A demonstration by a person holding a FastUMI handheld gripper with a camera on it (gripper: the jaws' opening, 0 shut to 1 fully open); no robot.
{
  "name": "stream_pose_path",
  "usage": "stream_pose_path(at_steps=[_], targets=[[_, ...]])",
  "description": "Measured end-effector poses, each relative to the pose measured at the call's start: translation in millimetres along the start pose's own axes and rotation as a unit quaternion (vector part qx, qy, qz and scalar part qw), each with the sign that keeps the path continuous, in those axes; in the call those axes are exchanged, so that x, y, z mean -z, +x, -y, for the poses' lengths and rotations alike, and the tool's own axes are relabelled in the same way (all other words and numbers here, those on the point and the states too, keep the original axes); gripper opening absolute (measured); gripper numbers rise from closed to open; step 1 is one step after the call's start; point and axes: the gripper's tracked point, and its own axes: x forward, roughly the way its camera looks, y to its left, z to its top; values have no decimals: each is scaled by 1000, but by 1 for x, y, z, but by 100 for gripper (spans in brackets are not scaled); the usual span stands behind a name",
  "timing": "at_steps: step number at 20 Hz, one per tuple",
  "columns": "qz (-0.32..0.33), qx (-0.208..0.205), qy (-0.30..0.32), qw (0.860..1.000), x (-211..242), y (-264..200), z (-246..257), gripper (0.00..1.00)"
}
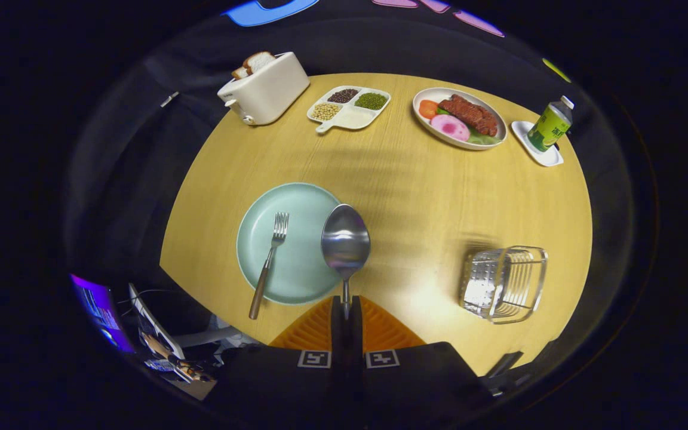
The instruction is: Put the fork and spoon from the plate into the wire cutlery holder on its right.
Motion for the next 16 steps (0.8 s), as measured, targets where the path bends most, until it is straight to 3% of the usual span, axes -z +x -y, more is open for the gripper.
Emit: stream_pose_path(at_steps=[6, 12, 16], targets=[[-15, 30, 0, 999, 20, -67, 98, 6], [-123, 31, 9, 992, 65, -42, 150, 6], [-169, 31, 9, 985, 64, -17, 160, 6]])
